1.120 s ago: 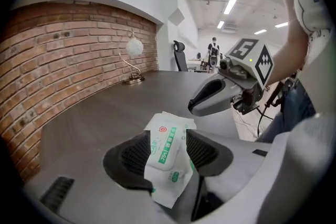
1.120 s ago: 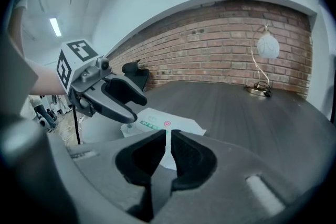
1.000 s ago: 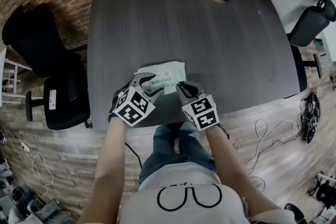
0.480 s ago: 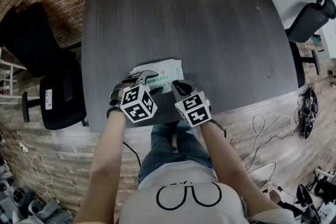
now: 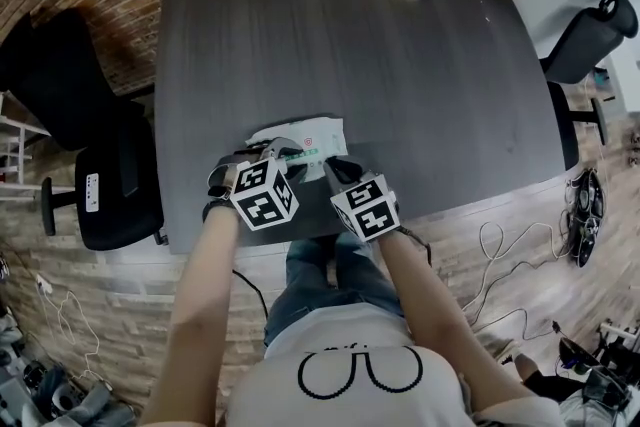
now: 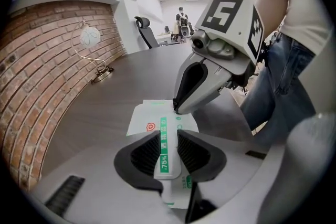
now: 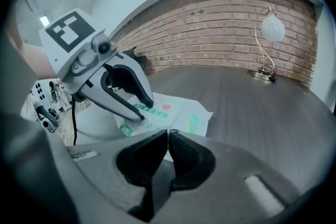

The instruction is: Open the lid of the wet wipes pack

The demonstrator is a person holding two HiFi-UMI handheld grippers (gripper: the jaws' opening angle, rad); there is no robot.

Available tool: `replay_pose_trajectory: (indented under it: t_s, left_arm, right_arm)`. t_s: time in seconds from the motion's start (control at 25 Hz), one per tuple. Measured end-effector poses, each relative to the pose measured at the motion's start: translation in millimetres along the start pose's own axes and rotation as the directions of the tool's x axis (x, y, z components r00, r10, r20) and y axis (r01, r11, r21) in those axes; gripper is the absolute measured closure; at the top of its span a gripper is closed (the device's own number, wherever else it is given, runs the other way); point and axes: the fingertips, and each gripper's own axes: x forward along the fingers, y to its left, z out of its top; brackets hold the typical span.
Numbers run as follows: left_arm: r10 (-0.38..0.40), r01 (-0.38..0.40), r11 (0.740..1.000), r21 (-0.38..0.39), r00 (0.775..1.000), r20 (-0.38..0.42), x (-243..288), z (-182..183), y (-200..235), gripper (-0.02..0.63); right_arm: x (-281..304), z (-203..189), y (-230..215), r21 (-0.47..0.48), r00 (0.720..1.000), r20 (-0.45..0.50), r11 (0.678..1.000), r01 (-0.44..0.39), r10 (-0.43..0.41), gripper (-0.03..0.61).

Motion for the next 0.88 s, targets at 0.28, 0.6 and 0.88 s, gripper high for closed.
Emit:
replay_pose_trajectory:
  t_s: [0.28, 0.6, 0.88]
  left_arm:
    - [-0.028, 0.028, 1.000, -0.008, 1.000, -0.012, -4.2, 3.6, -3.6, 0.546]
    - [-0.037, 0.038, 0.998, -0.048, 0.999, 0.020, -19.6, 12.9, 3.5, 0.577]
    - [-0.013, 0.015, 0.998, -0.063, 0.999, 0.033, -29.1, 18.4, 12.9, 0.586]
  right_arm:
    - [0.6, -0.2, 0.8, -0.011, 1.000, -0.022, 1.000, -0.010, 0.009, 0.566]
    - [0.1, -0.4, 1.8, -0.031, 0.999, -0.040, 0.999, -0.014, 0.013, 0.566]
    - [-0.1, -0.1, 1.5, -0.027, 0.998, -0.056, 0.999, -0.019, 0.018, 0.566]
